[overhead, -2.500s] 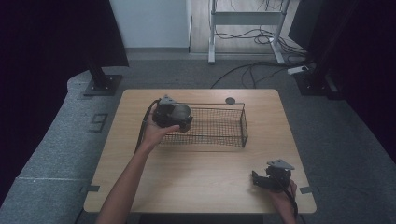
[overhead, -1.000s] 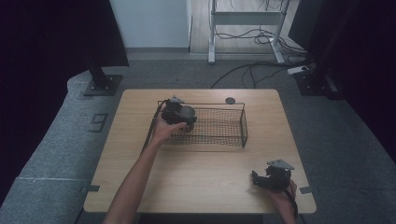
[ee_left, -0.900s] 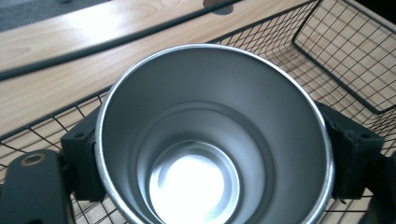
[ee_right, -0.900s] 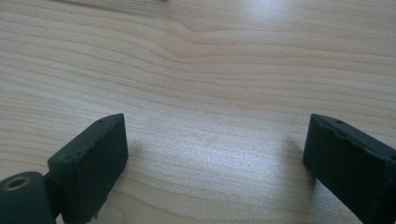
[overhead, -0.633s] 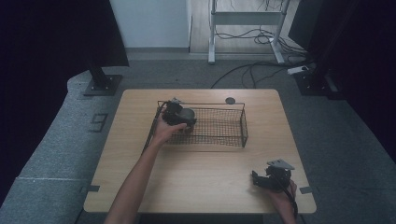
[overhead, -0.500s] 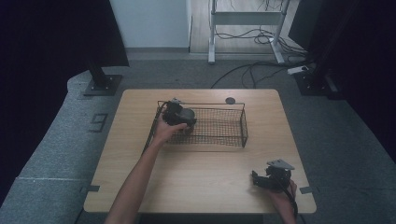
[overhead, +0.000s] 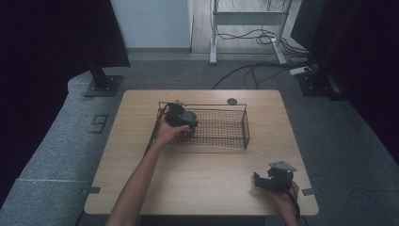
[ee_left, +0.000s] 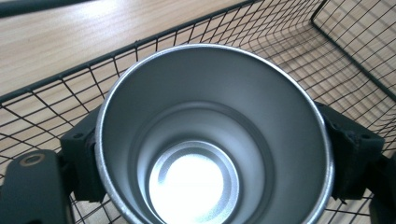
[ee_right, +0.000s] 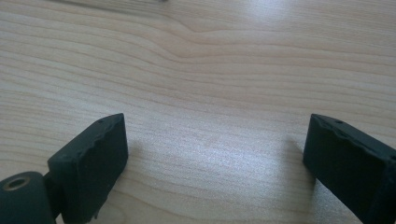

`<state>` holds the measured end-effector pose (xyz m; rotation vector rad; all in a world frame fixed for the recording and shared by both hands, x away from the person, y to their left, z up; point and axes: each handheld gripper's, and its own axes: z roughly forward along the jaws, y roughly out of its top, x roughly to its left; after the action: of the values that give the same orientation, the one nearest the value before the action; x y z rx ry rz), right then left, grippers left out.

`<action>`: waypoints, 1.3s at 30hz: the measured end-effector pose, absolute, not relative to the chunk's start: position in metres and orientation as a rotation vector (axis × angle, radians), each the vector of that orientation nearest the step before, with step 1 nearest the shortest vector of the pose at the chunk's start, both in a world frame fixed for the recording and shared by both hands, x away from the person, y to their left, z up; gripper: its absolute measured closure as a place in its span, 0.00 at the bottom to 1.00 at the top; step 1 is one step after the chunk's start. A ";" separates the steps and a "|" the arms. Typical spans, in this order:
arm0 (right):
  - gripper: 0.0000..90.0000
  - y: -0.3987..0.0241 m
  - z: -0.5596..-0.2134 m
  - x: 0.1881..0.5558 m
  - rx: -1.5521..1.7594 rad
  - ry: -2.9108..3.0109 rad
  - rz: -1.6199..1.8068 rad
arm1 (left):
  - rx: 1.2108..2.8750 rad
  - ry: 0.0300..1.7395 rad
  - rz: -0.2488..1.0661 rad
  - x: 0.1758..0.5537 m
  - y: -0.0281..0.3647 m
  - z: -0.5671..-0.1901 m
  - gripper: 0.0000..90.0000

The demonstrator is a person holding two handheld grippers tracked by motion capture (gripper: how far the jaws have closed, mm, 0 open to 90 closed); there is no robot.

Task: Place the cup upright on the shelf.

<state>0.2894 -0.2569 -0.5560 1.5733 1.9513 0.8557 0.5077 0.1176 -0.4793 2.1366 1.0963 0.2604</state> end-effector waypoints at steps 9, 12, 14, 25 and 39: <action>0.07 -0.257 -0.556 0.289 1.572 1.952 0.856 | 2.241 1.102 0.271 0.509 0.110 -0.483 0.15; 0.07 -0.257 -0.556 0.289 1.571 1.952 0.855 | 2.245 1.113 0.280 0.509 0.109 -0.483 0.15; 0.07 -0.257 -0.556 0.289 1.573 1.952 0.855 | 2.246 1.120 0.275 0.509 0.110 -0.483 0.15; 0.07 -0.257 -0.556 0.289 1.573 1.952 0.855 | 2.224 1.152 0.238 0.511 0.114 -0.481 0.12; 0.07 -0.257 -0.556 0.289 1.571 1.953 0.856 | 2.197 1.135 0.246 0.510 0.117 -0.476 0.12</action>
<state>0.2894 -0.2570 -0.5560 1.5707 1.9527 0.8557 0.5096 0.1165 -0.4756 2.1965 1.1351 0.2465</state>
